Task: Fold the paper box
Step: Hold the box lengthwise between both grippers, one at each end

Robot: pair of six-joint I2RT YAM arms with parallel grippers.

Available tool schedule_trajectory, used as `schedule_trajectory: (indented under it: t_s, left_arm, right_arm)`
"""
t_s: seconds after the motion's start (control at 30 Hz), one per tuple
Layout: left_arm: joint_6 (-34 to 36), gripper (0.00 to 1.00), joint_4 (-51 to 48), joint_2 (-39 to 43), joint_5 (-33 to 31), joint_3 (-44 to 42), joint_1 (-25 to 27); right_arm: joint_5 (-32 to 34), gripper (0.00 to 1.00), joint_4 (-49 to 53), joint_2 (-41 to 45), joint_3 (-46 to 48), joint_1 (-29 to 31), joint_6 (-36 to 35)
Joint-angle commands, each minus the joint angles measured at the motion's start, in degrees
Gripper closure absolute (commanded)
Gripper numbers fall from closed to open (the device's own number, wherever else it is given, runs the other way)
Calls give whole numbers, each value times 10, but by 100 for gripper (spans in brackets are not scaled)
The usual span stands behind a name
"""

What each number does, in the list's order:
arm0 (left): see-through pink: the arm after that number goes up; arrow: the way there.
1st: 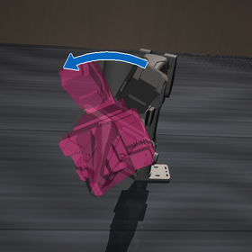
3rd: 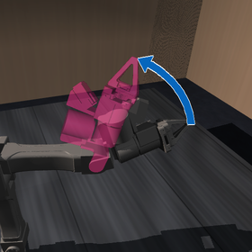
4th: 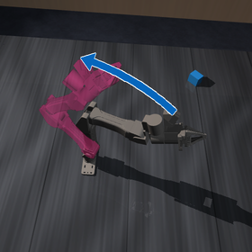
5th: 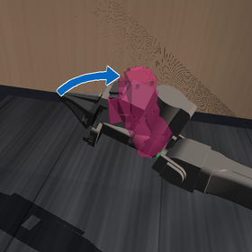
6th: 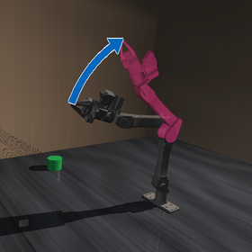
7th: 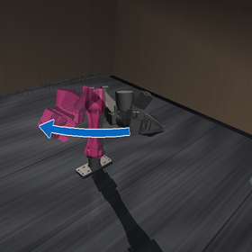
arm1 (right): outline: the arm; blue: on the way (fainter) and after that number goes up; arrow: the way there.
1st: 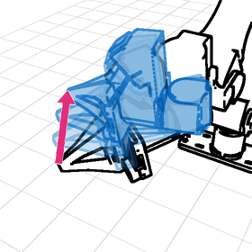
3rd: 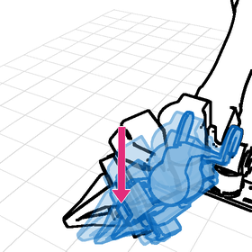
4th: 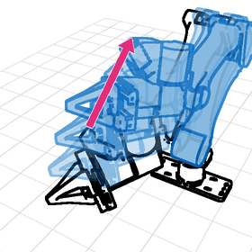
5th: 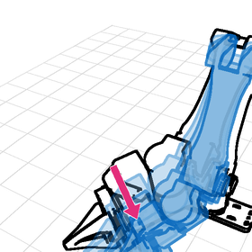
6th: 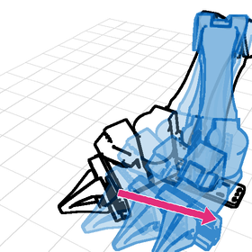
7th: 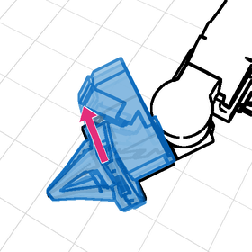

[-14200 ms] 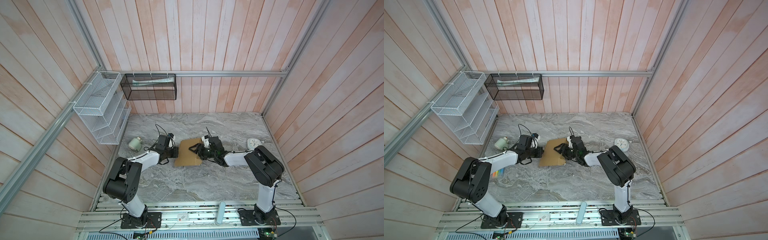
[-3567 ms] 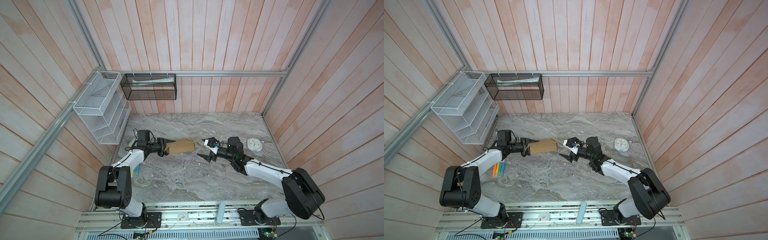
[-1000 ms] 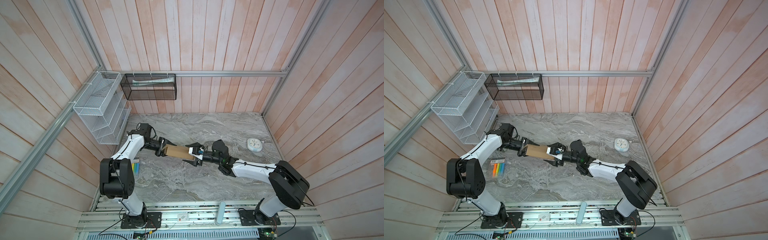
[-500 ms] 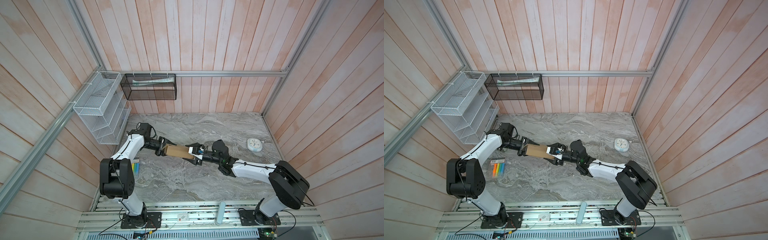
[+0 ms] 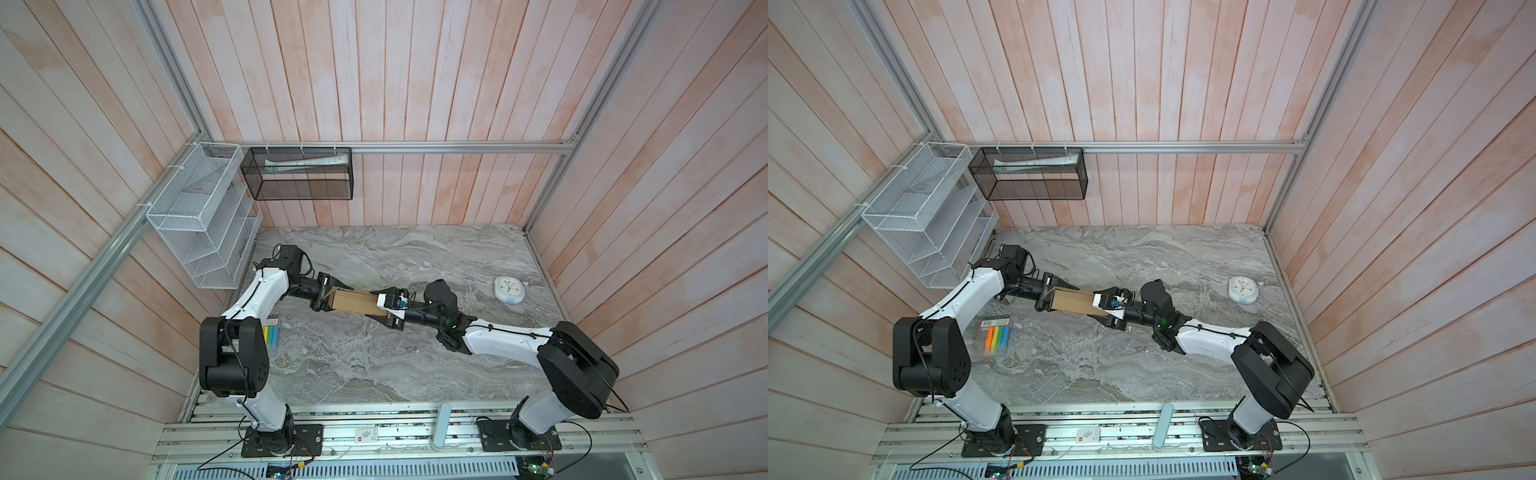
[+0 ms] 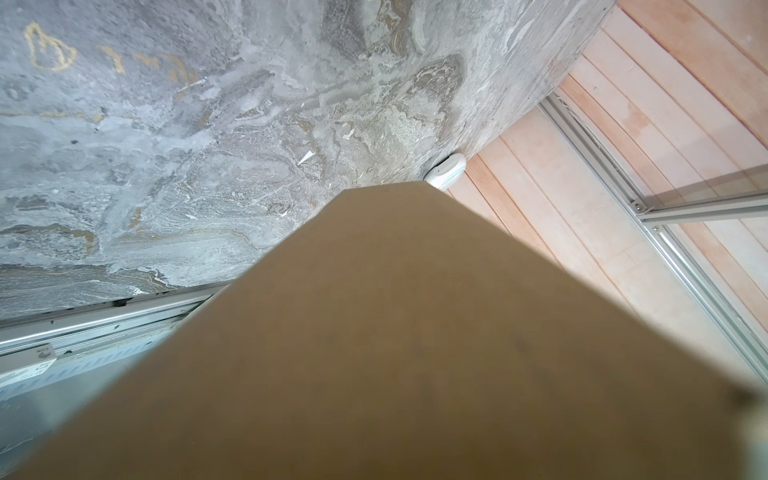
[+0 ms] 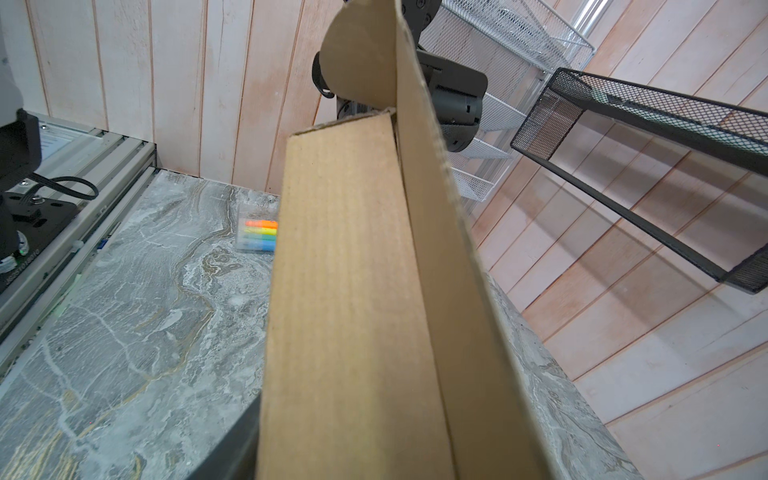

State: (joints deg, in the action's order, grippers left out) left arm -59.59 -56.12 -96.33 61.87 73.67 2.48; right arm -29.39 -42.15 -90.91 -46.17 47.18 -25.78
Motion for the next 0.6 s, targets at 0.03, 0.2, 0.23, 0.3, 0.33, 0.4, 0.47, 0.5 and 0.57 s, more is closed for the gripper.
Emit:
schedule_trajectory:
  t_s: [0.03,0.2,0.23,0.3,0.33,0.4,0.47,0.5,0.57]
  left_arm:
    - [9,59,-2,-2,12,10,17]
    - [15,54,-4,-1,14,10,16]
    - [15,53,-4,-2,14,10,16]
    - [16,51,-3,-1,15,11,14]
    - [17,51,-4,0,14,11,14]
    - [18,50,-4,1,15,12,12]
    - [18,47,-5,3,14,11,10]
    - [18,47,-5,3,13,12,9]
    - [19,46,-6,4,12,12,8]
  right_arm:
    - [19,41,-18,-2,-12,9,4]
    - [19,43,-18,1,-11,9,5]
    - [20,43,-19,2,-10,8,5]
    - [21,43,-18,3,-8,9,3]
    - [21,44,-19,5,-7,9,3]
    - [21,44,-18,8,-4,10,1]
    - [24,44,-17,11,-1,9,-2]
    - [26,44,-17,12,1,9,-3]
    - [27,44,-16,13,2,9,-5]
